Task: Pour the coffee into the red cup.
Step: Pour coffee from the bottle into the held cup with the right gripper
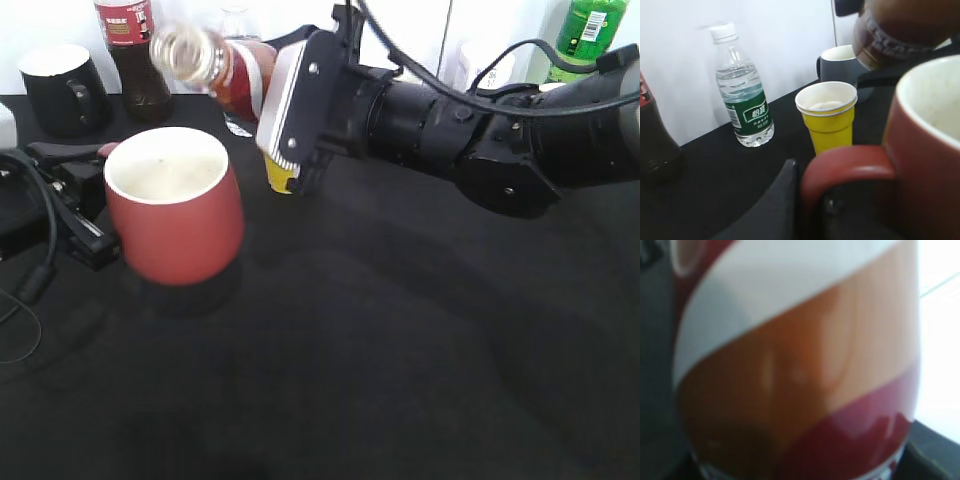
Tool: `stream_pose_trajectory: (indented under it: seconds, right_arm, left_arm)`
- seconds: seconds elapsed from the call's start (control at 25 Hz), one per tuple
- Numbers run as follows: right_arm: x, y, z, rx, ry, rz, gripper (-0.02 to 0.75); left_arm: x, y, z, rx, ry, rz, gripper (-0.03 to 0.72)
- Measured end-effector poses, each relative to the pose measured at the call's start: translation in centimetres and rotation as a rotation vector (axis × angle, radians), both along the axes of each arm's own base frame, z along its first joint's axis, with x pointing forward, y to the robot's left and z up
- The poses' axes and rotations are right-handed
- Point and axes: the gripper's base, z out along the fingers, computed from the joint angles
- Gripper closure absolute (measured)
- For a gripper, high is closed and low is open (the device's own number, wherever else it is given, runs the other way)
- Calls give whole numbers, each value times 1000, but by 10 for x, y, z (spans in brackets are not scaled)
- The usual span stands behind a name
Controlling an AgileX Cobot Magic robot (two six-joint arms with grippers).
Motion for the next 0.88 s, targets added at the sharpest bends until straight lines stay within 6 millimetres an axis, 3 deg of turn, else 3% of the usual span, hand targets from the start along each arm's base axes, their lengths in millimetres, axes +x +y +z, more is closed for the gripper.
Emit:
stream_pose_trajectory:
  seconds: [0.48,0.88]
  right_arm:
    - [6,-4,3,-173,-278,-60,204]
    - [7,-5,8,-205,-414,-86,204]
  left_arm:
    - [-1,-2,-1,17,-5,-28,637]
    - [-1,-1,-1,21,4,-22,634]
